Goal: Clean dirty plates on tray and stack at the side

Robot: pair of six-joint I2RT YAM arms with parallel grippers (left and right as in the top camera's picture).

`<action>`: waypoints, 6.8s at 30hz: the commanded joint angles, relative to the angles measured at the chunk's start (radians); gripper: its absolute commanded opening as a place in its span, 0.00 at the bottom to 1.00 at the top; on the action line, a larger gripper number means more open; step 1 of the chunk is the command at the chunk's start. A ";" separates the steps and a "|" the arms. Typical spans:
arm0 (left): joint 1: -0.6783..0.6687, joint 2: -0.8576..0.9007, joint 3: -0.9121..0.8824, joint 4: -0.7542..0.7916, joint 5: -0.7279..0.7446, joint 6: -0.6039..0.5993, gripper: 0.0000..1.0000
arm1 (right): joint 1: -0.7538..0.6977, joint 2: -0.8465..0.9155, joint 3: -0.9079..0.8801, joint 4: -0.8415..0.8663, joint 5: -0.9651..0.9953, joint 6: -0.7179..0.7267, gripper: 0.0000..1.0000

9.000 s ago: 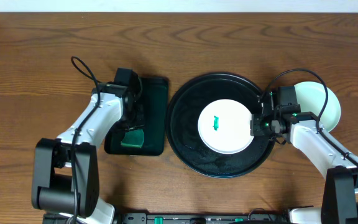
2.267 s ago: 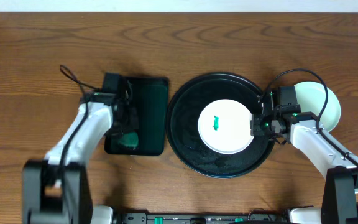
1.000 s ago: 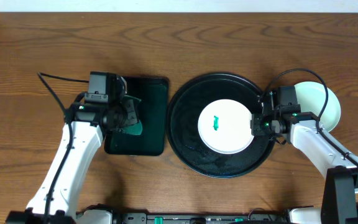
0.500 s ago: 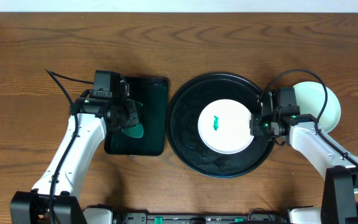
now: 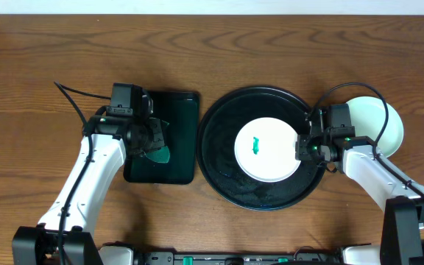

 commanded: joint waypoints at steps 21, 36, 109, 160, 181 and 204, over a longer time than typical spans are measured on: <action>0.007 0.000 -0.004 0.005 0.016 0.003 0.07 | 0.009 -0.015 -0.013 0.045 -0.137 0.052 0.17; 0.007 0.000 -0.004 0.005 0.015 0.003 0.07 | 0.009 -0.015 -0.013 0.050 -0.121 0.048 0.15; -0.069 0.140 0.600 -0.307 -0.179 0.002 0.07 | 0.007 0.022 -0.023 0.075 -0.110 0.063 0.01; -0.648 0.587 0.594 -0.115 -0.176 -0.306 0.07 | 0.009 0.022 -0.023 0.057 -0.167 0.132 0.02; -0.648 0.599 0.579 -0.086 -0.204 -0.310 0.07 | 0.022 0.023 -0.027 0.062 -0.143 0.130 0.01; -0.646 0.724 0.569 -0.096 -0.236 -0.343 0.07 | 0.022 0.023 -0.027 0.063 -0.140 0.130 0.01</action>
